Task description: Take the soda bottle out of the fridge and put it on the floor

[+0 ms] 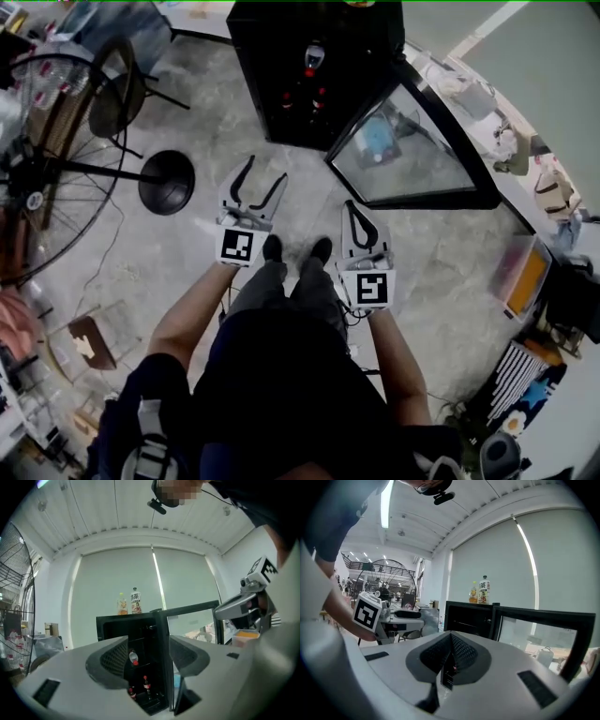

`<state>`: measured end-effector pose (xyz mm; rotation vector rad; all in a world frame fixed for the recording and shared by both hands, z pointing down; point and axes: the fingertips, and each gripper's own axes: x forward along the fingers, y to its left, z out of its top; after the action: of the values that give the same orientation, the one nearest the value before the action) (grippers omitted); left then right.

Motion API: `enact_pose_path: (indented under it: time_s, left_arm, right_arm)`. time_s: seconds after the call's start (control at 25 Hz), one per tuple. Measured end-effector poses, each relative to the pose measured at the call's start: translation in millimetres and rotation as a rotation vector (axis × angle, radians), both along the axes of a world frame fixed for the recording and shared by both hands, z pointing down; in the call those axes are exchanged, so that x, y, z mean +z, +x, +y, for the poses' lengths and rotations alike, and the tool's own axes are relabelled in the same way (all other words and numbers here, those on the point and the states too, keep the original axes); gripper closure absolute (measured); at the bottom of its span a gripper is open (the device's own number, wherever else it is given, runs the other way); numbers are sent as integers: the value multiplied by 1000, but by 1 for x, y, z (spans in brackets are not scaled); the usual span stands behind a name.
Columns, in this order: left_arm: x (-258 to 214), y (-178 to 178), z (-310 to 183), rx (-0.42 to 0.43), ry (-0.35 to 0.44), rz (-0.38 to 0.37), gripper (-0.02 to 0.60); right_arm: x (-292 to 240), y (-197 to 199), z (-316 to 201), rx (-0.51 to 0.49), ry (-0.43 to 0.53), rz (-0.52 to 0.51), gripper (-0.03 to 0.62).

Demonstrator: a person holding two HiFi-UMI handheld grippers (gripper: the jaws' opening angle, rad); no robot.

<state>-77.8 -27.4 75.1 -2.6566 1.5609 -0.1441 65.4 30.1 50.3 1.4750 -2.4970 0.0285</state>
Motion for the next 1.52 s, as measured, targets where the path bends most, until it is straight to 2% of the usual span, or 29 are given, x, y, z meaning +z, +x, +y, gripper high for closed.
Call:
enact_pose_path:
  time_s: [0.2, 0.48, 0.68, 1.0, 1.2, 1.52]
  left_arm:
    - [43, 18, -50, -26, -5, -12, 313]
    - [133, 22, -109, -76, -56, 26, 313]
    - [189, 26, -148, -78, -66, -11, 313]
    - [288, 37, -197, -90, -122, -57, 313]
    - [343, 37, -226, -119, -151, -55, 313]
    - [414, 28, -262, -145, -147, -61, 313]
  right_arm:
    - [32, 5, -34, -43, -29, 7, 576]
    - [92, 8, -77, -64, -44, 18, 576]
    - [131, 12, -104, -63, -47, 12, 576]
    - [187, 10, -126, -53, -54, -3, 576]
    - [217, 12, -138, -44, -43, -19, 576]
    - [277, 0, -155, -67, -20, 0, 576]
